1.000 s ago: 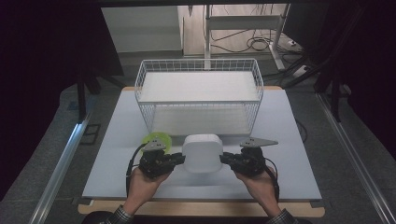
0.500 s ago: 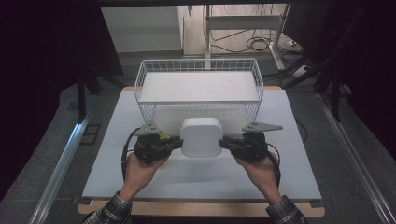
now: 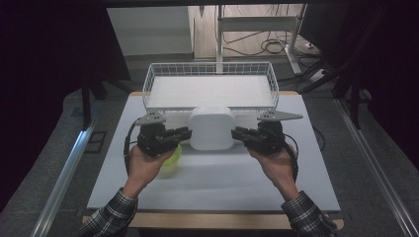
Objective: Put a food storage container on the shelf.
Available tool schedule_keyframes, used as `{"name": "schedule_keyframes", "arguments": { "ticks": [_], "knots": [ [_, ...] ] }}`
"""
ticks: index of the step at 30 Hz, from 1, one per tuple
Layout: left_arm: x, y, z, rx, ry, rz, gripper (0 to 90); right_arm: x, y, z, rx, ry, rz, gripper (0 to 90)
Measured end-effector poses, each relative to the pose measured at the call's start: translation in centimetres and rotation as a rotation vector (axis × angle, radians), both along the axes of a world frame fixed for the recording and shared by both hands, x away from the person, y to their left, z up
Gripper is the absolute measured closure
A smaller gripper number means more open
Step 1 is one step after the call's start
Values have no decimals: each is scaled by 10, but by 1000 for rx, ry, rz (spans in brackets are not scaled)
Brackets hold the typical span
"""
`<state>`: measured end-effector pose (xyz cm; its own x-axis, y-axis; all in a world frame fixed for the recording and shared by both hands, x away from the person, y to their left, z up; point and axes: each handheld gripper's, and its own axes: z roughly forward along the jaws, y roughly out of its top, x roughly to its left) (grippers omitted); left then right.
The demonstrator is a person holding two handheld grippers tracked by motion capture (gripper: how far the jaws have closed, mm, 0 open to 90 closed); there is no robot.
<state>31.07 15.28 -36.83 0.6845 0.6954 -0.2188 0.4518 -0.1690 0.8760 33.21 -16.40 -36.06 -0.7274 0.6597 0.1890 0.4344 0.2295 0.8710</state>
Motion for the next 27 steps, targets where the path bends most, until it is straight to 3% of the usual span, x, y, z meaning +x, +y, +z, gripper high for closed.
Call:
{"name": "schedule_keyframes", "arguments": {
  "ticks": [15, 27],
  "knots": [
    [30, 11, 30, -56, -6, 12, 795, 26, 11, 39, 20, -48, -20, 787],
    [54, 15, 48, -65, -13, 27, 794, 53, 18, 58, 37, -58, -39, 783]
  ]
}}
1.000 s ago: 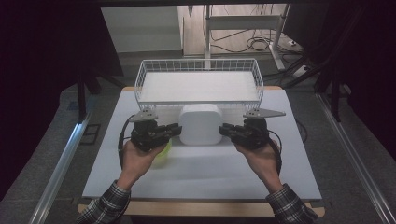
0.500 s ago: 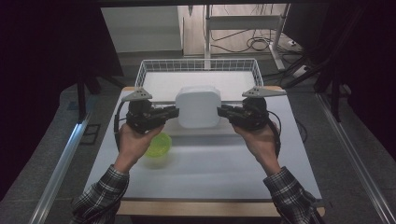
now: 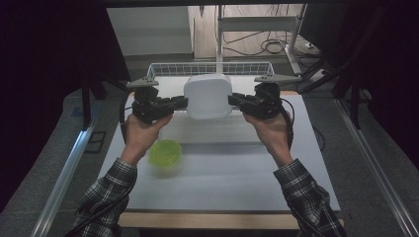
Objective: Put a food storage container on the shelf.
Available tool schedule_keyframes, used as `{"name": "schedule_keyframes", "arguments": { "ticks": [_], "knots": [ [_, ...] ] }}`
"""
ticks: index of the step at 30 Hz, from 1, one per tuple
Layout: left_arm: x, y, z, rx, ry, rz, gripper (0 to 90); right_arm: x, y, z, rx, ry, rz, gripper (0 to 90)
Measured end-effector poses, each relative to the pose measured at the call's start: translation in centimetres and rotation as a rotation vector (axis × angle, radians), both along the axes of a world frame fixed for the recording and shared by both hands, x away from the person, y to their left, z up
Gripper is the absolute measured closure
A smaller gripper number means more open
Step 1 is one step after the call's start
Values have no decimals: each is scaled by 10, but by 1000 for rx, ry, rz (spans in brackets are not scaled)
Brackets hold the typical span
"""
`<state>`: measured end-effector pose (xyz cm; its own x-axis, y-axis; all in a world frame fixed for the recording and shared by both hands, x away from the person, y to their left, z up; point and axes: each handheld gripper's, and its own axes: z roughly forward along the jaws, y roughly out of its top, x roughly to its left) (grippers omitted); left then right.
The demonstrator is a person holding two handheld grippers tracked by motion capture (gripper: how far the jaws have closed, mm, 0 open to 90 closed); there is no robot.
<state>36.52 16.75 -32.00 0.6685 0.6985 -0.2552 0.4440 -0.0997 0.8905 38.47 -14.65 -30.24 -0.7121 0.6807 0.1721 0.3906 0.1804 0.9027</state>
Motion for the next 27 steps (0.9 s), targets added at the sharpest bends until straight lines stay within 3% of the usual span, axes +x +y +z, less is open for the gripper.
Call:
{"name": "schedule_keyframes", "arguments": {
  "ticks": [7, 15, 23, 27],
  "knots": [
    [14, -1, 8, 7, 0, 9, 794, 15, 0, 4, 17, 13, -15, 779],
    [29, -1, 4, -6, 16, 25, 791, 31, 4, 2, 11, 27, -35, 772],
    [38, -4, 1, -15, 1, 38, 778, 44, 4, -3, 14, 55, -51, 762],
    [41, -5, 0, -11, -16, 42, 731, 47, 5, -3, 20, 66, -49, 730]
  ]
}}
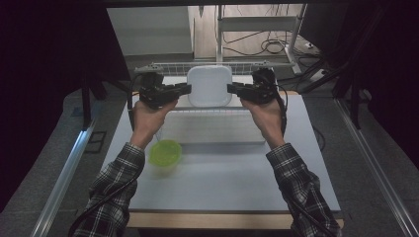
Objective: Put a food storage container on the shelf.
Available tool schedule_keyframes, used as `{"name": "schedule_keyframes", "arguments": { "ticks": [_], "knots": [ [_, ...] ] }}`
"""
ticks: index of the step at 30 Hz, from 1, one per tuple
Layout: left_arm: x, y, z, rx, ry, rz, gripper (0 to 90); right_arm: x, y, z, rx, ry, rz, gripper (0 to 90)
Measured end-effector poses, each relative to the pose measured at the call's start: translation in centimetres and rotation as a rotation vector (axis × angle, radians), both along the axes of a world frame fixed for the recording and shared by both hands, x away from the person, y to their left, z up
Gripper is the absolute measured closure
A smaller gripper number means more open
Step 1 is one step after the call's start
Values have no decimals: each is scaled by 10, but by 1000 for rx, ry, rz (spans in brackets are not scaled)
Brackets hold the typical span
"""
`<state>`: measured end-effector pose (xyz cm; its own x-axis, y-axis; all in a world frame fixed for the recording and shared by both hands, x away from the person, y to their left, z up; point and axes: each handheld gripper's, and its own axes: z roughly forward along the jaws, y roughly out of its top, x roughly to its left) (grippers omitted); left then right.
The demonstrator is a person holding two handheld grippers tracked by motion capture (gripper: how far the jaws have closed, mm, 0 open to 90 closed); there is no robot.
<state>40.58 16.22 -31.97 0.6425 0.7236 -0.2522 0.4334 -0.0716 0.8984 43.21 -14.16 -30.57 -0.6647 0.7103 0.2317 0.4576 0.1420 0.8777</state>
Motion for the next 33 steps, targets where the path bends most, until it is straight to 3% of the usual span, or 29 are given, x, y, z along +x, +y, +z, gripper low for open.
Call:
{"name": "schedule_keyframes", "arguments": {
  "ticks": [6, 12, 19, 25, 33],
  "knots": [
    [4, -2, -2, 1, -11, 8, 668, 3, 2, 1, 6, -9, 1, 697],
    [9, -9, -5, 56, -28, 26, 590, 6, 7, 1, -12, -24, -10, 651],
    [13, -10, -8, 27, -25, 30, 551, 8, 9, -1, -22, -29, -19, 604],
    [17, -11, -8, 41, -13, 28, 517, 10, 13, -1, -40, -43, -31, 571],
    [22, -12, -10, 23, 0, 33, 462, 11, 18, 0, -75, -69, -73, 538]
  ]
}}
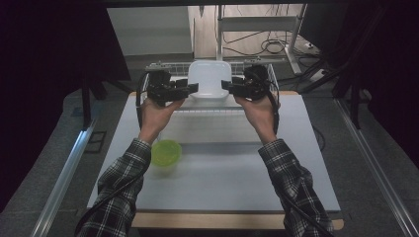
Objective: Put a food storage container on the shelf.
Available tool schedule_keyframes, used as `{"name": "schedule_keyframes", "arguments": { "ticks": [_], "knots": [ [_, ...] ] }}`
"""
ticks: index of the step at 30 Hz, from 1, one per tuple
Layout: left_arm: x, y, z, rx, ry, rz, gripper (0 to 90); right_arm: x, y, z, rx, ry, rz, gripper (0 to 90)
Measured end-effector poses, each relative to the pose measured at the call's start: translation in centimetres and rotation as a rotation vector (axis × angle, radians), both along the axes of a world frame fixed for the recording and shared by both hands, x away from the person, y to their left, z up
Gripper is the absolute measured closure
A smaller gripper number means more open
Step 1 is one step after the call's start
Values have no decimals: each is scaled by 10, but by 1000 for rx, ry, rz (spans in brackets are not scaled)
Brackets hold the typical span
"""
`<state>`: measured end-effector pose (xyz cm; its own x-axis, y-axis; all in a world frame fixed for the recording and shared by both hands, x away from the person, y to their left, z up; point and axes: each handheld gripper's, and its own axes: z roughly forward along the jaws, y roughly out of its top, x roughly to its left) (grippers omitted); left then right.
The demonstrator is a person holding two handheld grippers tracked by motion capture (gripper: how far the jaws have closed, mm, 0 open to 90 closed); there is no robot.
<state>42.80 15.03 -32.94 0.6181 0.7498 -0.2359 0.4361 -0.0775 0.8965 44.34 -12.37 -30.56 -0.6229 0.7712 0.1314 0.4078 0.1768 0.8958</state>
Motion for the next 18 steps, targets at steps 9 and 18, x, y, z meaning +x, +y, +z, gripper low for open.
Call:
{"name": "schedule_keyframes", "arguments": {
  "ticks": [9, 18],
  "knots": [
    [8, -2, 5, 50, -17, 51, 391, 4, 7, -1, -15, -16, -28, 535],
    [15, -3, 2, 35, -37, 87, 297, 10, 4, -2, -8, -24, -54, 467]
  ]
}}
